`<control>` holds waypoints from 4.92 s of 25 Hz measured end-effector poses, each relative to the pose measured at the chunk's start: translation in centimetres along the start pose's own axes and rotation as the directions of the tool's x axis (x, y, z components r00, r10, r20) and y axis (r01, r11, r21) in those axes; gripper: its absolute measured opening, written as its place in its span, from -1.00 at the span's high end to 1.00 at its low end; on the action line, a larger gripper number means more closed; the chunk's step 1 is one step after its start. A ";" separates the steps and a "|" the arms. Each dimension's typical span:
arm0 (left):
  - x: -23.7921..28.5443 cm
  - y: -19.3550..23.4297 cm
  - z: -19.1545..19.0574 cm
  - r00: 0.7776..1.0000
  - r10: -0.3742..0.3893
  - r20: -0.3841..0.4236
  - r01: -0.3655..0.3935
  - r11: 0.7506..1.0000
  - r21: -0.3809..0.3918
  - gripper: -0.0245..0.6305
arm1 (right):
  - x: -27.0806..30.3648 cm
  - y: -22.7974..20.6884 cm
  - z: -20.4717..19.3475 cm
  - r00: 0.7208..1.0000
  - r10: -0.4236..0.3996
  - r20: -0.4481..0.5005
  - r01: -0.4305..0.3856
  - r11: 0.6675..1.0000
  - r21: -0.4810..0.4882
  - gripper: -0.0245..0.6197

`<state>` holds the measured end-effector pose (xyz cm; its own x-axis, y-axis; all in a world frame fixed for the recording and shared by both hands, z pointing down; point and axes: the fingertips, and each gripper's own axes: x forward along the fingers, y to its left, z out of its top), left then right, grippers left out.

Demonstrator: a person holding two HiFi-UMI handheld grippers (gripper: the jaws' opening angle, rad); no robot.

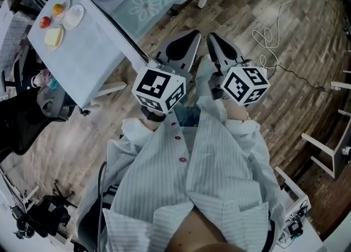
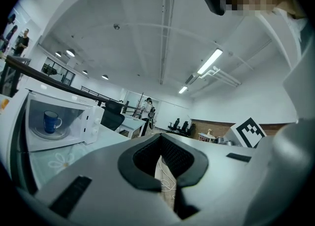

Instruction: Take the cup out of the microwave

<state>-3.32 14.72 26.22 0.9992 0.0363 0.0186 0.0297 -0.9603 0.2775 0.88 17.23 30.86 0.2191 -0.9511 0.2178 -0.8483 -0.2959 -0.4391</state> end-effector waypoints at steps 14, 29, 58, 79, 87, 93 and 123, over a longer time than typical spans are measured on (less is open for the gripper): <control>9.2 5.8 1.6 0.980 0.192 0.044 -0.192 0.981 -0.009 0.90 | 10.4 -4.8 5.2 0.967 0.227 -0.116 -0.230 0.973 -0.012 0.82; 13.4 14.0 5.6 0.856 0.498 0.139 -0.497 0.867 -0.042 0.90 | 19.1 -6.3 10.5 0.860 0.448 -0.243 -0.474 0.878 -0.058 0.82; 11.5 24.7 3.7 0.609 0.789 0.077 -0.777 0.614 -0.138 0.90 | 28.3 -4.4 6.7 0.636 0.612 -0.470 -0.691 0.723 0.007 0.82; 5.5 31.8 5.4 0.506 0.857 0.098 -0.843 0.516 -0.153 0.90 | 34.5 2.3 5.7 0.574 0.655 -0.491 -0.751 0.661 0.005 0.82; 4.2 33.2 4.3 0.534 0.842 0.074 -0.830 0.539 -0.142 0.90 | 35.1 3.5 4.3 0.600 0.634 -0.487 -0.727 0.687 0.000 0.82; 4.1 34.7 2.6 0.550 0.833 0.052 -0.822 0.552 -0.140 0.90 | 35.8 3.4 2.9 0.622 0.615 -0.485 -0.702 0.713 0.003 0.82; 3.7 42.6 -5.8 0.490 0.870 0.052 -0.862 0.493 -0.117 0.46 | 38.8 -0.5 -5.2 0.641 0.578 -0.505 -0.633 0.770 0.078 0.82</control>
<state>1.45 -24.41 43.65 0.5170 -0.8322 0.2005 -0.8502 -0.4719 0.2334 7.25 -19.11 44.10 -0.5938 -0.7355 0.3263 -0.7543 0.3676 -0.5440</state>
